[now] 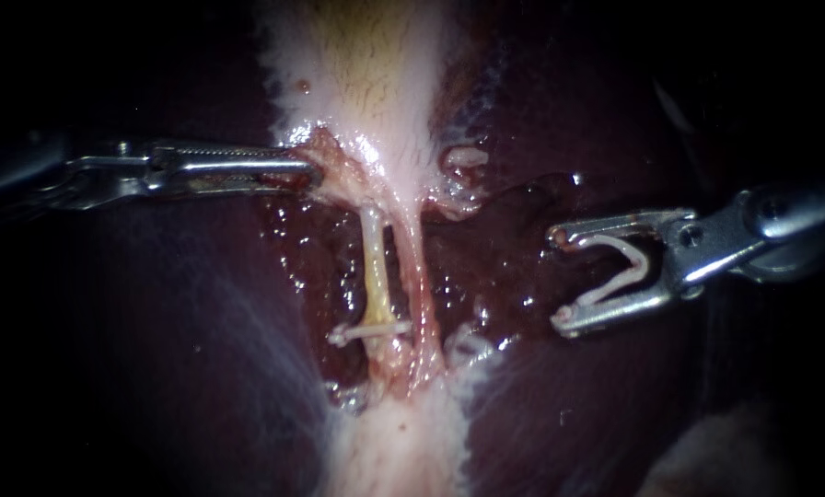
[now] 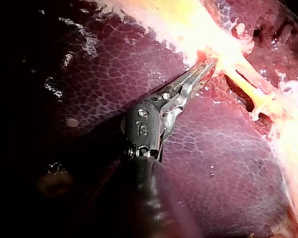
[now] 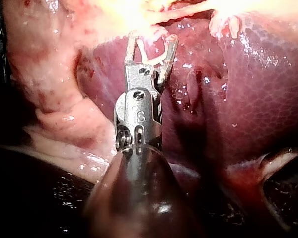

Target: Clipping second clip left tube

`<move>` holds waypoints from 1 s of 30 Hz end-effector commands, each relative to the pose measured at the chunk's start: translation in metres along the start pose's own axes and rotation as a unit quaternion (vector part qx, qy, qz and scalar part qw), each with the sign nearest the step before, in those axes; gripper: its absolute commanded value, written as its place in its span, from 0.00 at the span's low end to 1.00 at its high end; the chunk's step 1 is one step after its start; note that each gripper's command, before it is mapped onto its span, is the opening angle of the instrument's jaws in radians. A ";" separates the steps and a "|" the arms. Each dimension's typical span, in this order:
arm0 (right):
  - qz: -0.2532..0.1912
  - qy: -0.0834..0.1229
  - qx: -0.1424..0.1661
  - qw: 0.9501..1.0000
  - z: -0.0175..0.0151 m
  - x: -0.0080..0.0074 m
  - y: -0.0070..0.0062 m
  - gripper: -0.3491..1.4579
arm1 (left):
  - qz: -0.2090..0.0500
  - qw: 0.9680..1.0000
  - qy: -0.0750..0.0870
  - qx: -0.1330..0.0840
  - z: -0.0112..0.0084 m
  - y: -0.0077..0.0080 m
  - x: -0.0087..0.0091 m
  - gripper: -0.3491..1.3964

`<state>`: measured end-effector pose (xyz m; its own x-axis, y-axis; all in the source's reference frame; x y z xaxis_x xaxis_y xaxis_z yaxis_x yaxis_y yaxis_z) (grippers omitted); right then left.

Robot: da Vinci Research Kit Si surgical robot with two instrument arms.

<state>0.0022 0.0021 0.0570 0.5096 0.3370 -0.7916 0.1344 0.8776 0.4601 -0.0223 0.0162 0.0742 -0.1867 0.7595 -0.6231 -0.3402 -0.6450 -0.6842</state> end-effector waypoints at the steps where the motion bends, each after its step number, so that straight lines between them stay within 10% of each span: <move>1: 0.000 0.000 0.000 1.000 0.0000 0.0000 0.0000 0.47 | 0.000 1.000 0.000 -0.001 -0.0001 0.0000 0.0001 0.00; 9: 0.000 0.000 0.000 1.000 0.0000 0.0000 0.0000 0.47 | -0.009 1.000 -0.003 -0.007 -0.0031 0.0025 0.0023 0.00; 19: 0.000 0.000 0.000 1.000 0.0000 0.0000 0.0000 0.47 | -0.008 1.000 0.029 -0.007 -0.0086 0.0057 0.0076 0.00; 30: 0.004 -0.001 -0.009 1.000 0.0033 0.0002 -0.0008 0.47 | -0.005 0.999 0.033 -0.002 -0.0084 0.0066 0.0073 0.00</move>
<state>0.0055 0.0000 0.0580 0.5120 0.3462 -0.7861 0.1146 0.8795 0.4619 -0.0182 0.0168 0.0619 -0.1208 0.7590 -0.6398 -0.3391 -0.6373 -0.6920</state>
